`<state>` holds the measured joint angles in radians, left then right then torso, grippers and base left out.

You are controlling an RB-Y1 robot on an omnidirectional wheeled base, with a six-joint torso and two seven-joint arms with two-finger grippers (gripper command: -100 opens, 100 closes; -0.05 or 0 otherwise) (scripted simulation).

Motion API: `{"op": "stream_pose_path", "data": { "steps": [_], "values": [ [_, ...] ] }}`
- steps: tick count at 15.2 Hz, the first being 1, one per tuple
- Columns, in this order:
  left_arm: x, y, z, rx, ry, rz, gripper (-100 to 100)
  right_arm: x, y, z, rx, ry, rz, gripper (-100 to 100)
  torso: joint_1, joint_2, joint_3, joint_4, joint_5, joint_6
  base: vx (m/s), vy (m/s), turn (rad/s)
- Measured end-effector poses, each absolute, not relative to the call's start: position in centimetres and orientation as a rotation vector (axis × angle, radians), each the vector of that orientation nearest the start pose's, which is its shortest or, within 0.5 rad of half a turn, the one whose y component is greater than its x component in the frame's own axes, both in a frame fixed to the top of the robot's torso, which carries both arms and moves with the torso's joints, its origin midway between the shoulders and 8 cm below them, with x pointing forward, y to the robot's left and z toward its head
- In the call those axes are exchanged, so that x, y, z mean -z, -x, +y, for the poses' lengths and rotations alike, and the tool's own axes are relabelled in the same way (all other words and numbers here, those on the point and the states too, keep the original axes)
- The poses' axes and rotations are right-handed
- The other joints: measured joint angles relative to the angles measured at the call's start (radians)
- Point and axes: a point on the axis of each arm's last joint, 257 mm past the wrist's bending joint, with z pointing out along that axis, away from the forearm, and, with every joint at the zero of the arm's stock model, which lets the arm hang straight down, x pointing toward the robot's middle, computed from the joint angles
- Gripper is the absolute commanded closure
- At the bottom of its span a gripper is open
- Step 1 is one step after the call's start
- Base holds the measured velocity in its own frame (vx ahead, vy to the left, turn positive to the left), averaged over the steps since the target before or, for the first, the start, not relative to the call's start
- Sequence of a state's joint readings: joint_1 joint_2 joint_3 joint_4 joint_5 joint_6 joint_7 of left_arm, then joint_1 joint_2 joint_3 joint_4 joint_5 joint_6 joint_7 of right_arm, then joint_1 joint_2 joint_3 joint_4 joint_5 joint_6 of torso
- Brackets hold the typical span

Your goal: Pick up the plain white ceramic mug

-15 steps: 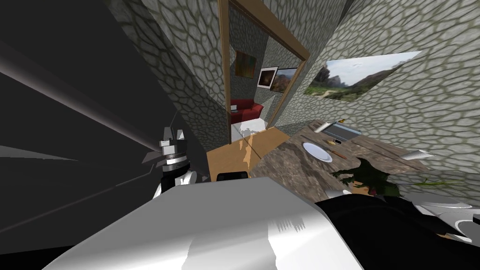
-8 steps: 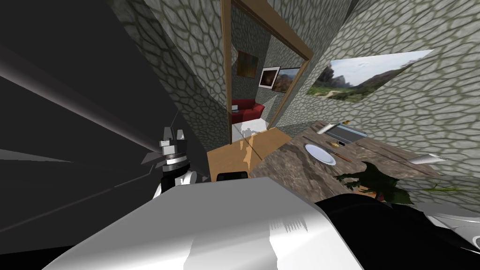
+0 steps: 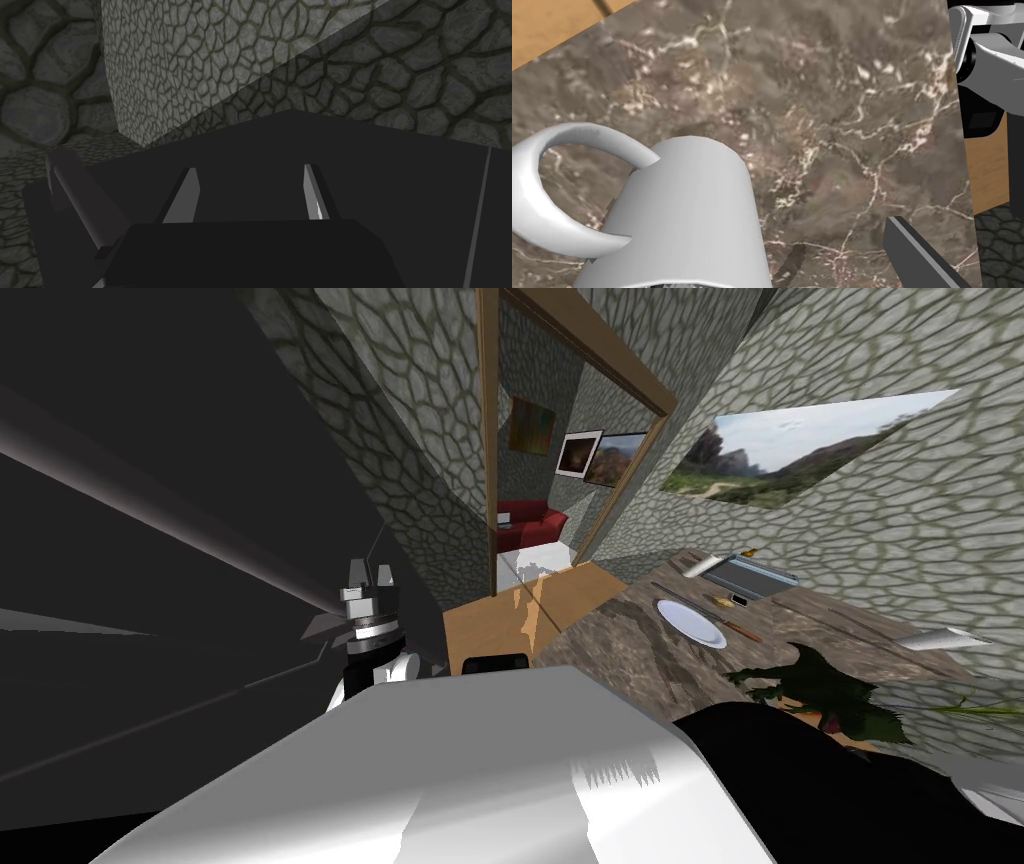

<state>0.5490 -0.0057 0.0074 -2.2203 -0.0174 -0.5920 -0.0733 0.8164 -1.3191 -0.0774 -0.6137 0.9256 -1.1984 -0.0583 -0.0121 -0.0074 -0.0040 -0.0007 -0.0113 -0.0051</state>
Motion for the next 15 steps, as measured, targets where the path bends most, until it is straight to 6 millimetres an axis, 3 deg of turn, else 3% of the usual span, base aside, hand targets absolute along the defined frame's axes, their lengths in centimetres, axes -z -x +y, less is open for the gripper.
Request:
{"op": "stream_pose_path", "data": {
  "steps": [3, 7, 10, 13, 15],
  "values": [
    [0.0, -33.5, 28.5, 1.197, 0.630, 0.644, 0, 30.3, 6.5, -70.8, -0.082, -0.020, 3.015, -100, 0.001, 0.001, 0.000, 0.000, 0.000, 0.000, 0.010, -0.001, 0.026],
    [0.0, -33.5, 28.5, 1.197, 0.630, 0.644, 0, 30.7, 8.3, -70.2, -0.088, -0.026, 3.027, -100, 0.001, 0.000, 0.000, 0.000, 0.000, 0.000, 0.024, -0.007, 0.031],
    [0.0, -33.5, 28.5, 1.197, 0.630, 0.644, 0, 29.7, 8.6, -70.9, -0.048, -0.045, 3.013, -100, 0.002, 0.002, 0.001, 0.000, 0.001, 0.001, 0.005, -0.002, 0.028],
    [0.0, -33.5, 28.5, 1.197, 0.630, 0.644, 0, 29.4, 11.6, -70.5, -0.036, -0.070, 3.046, -100, 0.002, 0.001, 0.000, 0.000, 0.001, 0.002, 0.028, -0.010, 0.046],
    [0.0, -33.5, 28.5, 1.197, 0.630, 0.644, 0, 28.6, 11.6, -71.1, -0.005, -0.080, 3.034, -100, 0.003, 0.001, 0.000, 0.000, 0.001, 0.001, 0.005, -0.001, -0.007]
  ]
}}
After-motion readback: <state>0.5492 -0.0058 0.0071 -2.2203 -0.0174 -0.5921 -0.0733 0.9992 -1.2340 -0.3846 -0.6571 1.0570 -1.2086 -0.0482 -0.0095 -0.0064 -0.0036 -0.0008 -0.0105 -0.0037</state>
